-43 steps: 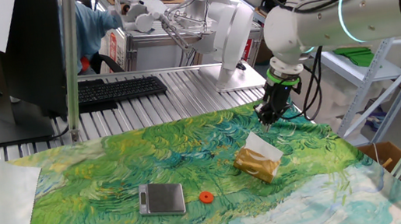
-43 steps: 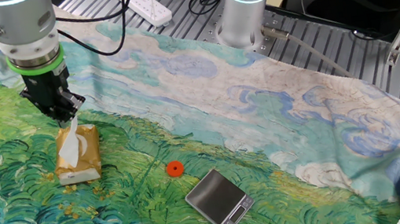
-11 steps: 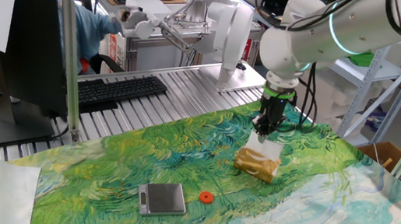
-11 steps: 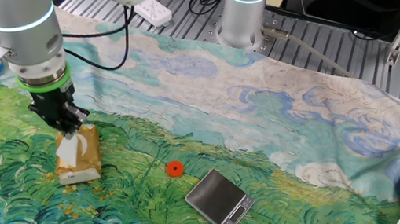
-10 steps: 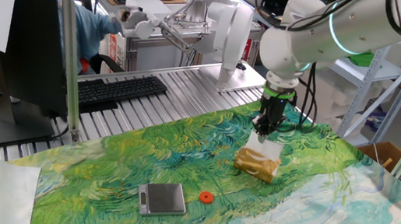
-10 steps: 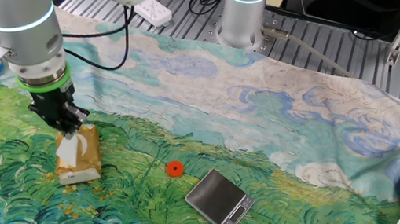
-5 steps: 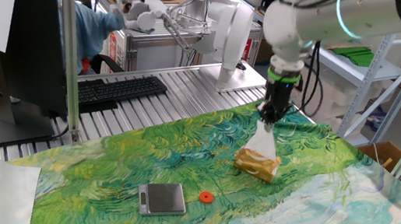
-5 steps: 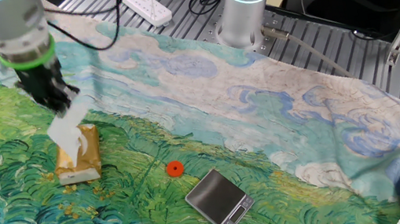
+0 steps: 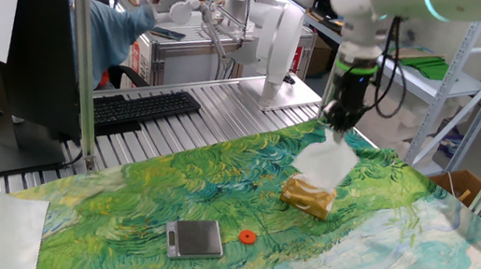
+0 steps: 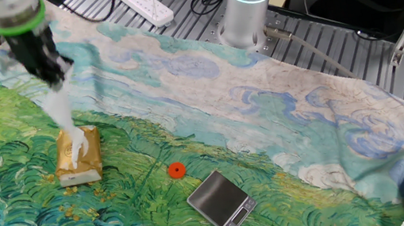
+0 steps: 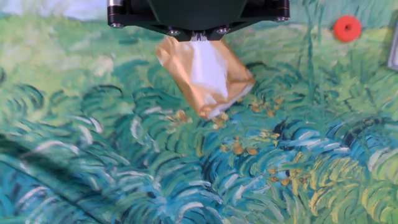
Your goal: Pull out a napkin
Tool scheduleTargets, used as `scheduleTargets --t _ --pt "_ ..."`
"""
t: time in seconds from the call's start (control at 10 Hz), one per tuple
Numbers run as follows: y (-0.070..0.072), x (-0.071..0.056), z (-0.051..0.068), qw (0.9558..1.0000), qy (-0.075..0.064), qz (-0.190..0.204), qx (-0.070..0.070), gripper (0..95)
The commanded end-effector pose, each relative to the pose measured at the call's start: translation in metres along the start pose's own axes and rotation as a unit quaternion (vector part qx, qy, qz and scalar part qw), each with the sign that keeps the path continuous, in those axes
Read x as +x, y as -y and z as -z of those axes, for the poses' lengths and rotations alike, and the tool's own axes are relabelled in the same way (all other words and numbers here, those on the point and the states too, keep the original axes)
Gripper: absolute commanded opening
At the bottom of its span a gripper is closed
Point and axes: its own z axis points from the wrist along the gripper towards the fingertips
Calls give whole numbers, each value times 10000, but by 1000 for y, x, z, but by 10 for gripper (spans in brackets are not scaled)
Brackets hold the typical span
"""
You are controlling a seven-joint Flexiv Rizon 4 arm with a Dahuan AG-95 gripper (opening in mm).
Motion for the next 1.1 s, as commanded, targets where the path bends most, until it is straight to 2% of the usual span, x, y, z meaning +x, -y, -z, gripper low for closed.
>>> scheduleTargets --t 0.1,0.2,0.5,0.8,1.0,1.1 --pt "-3 3 13 9999 -72 -74 11 0" --pt "-8 8 20 9998 -106 -156 12 0" --pt "-17 19 23 9996 -105 -272 15 0" --pt "-21 27 20 9993 -86 -370 6 0" --pt "-30 42 14 9985 -78 -546 -10 0" --pt "-41 52 11 9975 -62 -698 -9 0"
